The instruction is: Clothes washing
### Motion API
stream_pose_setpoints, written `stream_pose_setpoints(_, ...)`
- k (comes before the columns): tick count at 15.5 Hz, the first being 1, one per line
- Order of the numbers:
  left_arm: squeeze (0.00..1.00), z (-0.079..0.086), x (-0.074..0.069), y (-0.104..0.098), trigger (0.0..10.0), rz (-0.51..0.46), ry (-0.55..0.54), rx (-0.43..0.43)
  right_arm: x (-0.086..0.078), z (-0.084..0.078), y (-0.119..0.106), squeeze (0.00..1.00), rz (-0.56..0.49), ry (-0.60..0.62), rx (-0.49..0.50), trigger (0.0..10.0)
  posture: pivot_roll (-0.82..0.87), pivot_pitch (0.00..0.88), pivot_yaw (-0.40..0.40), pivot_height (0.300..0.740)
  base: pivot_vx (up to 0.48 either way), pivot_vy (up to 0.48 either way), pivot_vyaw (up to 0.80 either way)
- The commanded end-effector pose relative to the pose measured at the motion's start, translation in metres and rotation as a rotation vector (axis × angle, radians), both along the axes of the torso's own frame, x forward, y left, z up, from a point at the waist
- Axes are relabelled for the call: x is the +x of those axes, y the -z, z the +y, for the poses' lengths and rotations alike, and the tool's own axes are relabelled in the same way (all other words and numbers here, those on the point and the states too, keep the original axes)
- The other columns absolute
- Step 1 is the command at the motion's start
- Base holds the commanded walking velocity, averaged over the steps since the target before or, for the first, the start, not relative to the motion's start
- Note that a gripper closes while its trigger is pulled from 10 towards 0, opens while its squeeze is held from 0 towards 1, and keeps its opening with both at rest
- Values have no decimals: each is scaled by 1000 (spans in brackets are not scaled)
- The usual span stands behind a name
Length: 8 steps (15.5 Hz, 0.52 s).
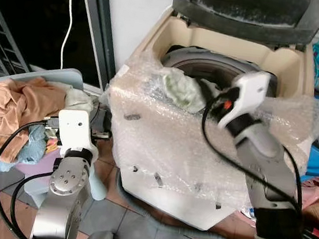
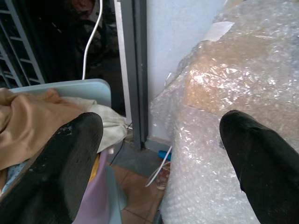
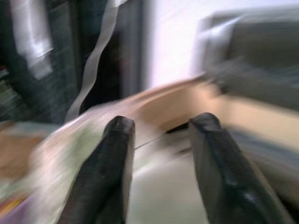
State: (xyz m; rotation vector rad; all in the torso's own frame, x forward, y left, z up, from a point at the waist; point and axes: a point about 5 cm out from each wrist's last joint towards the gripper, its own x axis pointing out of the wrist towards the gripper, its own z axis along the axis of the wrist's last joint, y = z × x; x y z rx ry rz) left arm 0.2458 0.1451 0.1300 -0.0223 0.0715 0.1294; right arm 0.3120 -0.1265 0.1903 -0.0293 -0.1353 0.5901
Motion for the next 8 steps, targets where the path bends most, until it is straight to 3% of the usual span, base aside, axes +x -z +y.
stream_pose_setpoints(1,0,1,1,0,10000,-2,-5,13,-4,3,16,1000,83,-56,-79,10000,-14,64,26,740,0,0,0)
stream_pose_setpoints(2,0,0,1,-1,10000,-4,-3,13,-3,0,27,1000,121,-36,-135,10000,-14,64,26,740,0,0,0)
stream_pose_setpoints(3,0,0,1,-1,10000,-3,-3,13,-2,-2,32,1000,168,-20,-131,10000,-14,64,26,740,0,0,0)
stream_pose_setpoints(4,0,0,1,0,10000,-3,-7,13,-1,-4,34,1000,167,-2,-142,10000,-14,64,26,740,0,0,0)
stream_pose_setpoints(6,0,1,1,0,10000,2,-20,16,9,-16,27,1000,108,165,-173,10000,-7,63,21,740,0,0,0)
stream_pose_setpoints(7,0,2,1,1,10000,13,-30,22,20,-37,3,1000,-6,389,-76,10000,-7,64,21,740,0,0,0)
stream_pose_setpoints(8,0,2,1,1,10000,13,-30,23,23,-44,-9,1000,-38,448,-5,10000,-8,63,21,740,0,0,0)
